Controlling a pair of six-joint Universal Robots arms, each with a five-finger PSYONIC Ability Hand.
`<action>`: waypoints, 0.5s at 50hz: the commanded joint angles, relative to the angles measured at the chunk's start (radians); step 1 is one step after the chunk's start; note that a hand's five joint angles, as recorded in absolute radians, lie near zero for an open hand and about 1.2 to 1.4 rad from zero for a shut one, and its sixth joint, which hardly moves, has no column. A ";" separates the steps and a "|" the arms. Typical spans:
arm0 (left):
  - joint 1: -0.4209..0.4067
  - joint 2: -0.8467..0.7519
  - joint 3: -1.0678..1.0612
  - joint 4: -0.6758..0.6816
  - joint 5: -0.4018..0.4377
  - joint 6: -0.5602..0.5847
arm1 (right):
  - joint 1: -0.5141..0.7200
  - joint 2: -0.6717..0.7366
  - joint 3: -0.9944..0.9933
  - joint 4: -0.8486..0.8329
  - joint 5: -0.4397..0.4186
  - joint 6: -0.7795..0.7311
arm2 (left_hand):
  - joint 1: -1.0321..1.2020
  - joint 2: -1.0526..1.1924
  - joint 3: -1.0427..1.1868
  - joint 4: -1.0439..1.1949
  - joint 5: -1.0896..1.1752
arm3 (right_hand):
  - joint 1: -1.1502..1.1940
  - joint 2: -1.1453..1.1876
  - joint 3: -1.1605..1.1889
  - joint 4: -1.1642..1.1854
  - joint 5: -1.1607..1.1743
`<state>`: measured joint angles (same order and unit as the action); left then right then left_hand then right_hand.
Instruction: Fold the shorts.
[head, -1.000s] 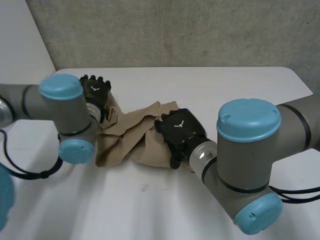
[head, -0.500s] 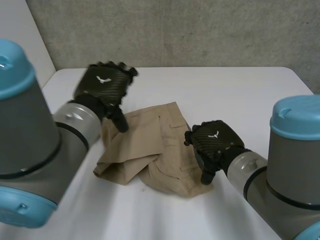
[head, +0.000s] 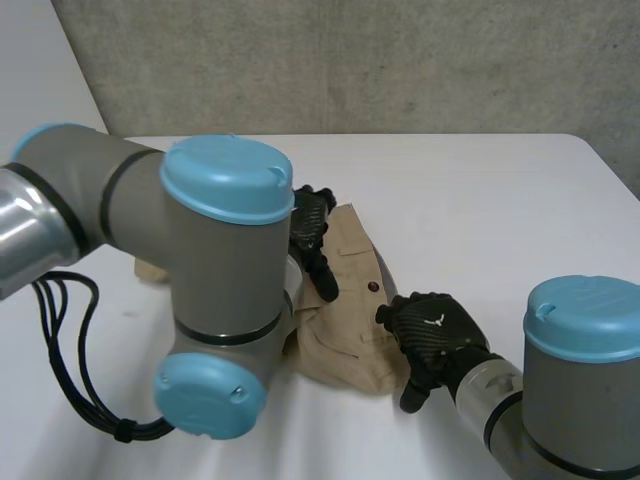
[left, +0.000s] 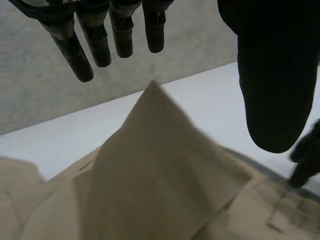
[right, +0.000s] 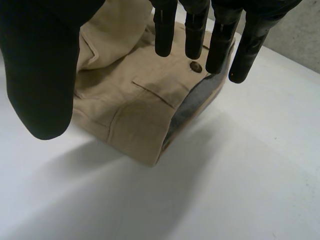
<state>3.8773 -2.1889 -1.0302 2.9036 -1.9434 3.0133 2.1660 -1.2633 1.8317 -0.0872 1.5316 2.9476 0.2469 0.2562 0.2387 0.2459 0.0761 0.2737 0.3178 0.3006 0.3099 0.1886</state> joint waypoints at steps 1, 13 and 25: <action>0.013 -0.043 0.022 -0.004 -0.126 0.012 | 0.000 0.035 0.008 -0.052 0.005 -0.001 | 0.069 0.060 0.078 0.070 0.066 | 0.037 -0.007 0.010 0.001 -0.052; 0.090 -0.048 -0.022 -0.053 -0.137 0.012 | 0.008 0.108 -0.017 -0.140 0.105 -0.019 | 0.122 0.113 0.130 0.123 0.118 | 0.125 0.081 0.098 0.089 0.036; 0.137 -0.040 -0.074 -0.081 -0.129 0.019 | 0.015 0.166 -0.060 -0.164 0.110 -0.078 | 0.920 0.911 0.929 0.921 0.917 | 0.468 0.424 0.442 0.432 0.379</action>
<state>3.9915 -2.2321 -1.0742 2.8258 -2.0760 3.0273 2.1742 -1.1148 1.7916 -0.2524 1.6478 2.8807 0.8209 0.7878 0.7852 0.7862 0.6012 0.4430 0.5165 0.5183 0.5137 0.3112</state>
